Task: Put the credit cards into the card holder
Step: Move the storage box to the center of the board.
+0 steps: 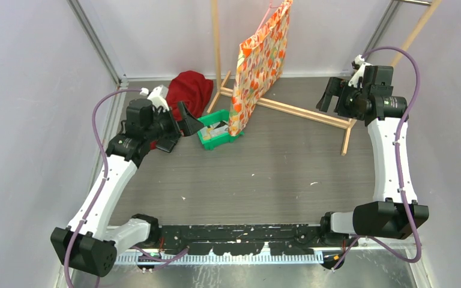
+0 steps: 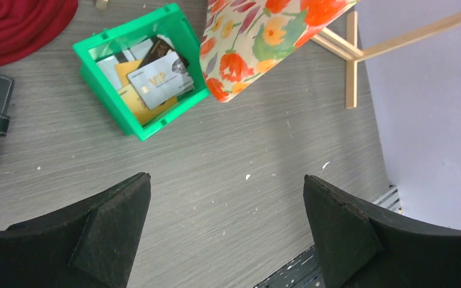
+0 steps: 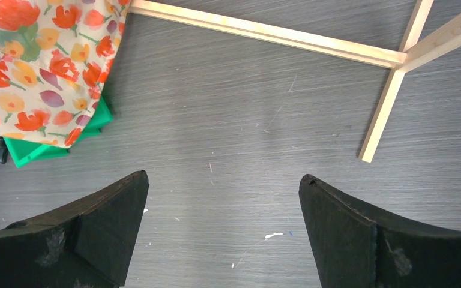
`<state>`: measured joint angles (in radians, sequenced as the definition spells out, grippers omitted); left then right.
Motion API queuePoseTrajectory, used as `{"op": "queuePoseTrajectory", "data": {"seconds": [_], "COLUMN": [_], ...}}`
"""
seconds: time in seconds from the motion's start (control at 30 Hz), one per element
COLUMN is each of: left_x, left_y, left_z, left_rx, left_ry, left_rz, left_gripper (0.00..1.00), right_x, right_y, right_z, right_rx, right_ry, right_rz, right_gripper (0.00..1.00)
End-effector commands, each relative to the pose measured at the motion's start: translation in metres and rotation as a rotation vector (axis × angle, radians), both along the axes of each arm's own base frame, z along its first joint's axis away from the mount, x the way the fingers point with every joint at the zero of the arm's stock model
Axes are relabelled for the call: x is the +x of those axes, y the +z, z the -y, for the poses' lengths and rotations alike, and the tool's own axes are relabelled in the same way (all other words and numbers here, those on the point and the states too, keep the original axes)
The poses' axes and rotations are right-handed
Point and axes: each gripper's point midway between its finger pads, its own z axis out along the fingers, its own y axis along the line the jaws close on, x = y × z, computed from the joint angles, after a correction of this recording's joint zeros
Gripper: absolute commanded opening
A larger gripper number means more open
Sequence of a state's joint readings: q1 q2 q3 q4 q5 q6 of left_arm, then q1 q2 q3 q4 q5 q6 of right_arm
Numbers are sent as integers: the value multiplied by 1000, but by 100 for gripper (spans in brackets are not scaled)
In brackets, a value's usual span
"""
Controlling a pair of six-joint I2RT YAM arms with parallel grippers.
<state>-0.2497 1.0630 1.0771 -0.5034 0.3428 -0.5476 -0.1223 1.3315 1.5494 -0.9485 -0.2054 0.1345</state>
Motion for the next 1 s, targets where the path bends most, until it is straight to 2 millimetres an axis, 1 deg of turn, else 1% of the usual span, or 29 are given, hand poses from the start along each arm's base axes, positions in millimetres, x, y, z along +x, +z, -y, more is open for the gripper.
{"op": "queuePoseTrajectory", "data": {"seconds": [0.0,0.1,0.17,0.23,0.3,0.33,0.37,0.43,0.53,0.67,0.83,0.97], "left_x": [15,26,34,44,53,58,65,73,84,94,101,103], "left_y": [17,4,-9,-26,-39,-45,-50,-61,-67,-75,-87,-92], "left_z": [15,20,22,23,22,21,19,18,21,24,27,29], "left_rx": [-95,-127,-139,-131,-101,-83,-62,-39,-30,-28,-29,-29], "left_ry": [-14,3,16,40,70,85,110,125,131,135,138,139], "left_rz": [63,29,-11,-63,-95,-108,-118,-149,-170,-188,-225,-238], "left_gripper": [100,100,100,100,100,100,99,98,97,97,96,96], "right_x": [5,7,3,-6,-23,-28,-39,-47,-51,-55,-61,-63], "right_y": [14,8,7,2,-8,-11,-16,-21,-20,-27,-37,-42], "right_z": [4,-5,-25,-47,-72,-79,-89,-98,-105,-104,-104,-104], "right_rx": [-19,-6,30,22,8,-8,-1,1,19,10,20,28], "right_ry": [-7,64,209,415,626,701,789,873,905,918,917,912], "right_rz": [72,78,91,114,112,119,109,107,120,114,96,86], "right_gripper": [100,100,100,100,100,100,100,100,100,100,100,100]}}
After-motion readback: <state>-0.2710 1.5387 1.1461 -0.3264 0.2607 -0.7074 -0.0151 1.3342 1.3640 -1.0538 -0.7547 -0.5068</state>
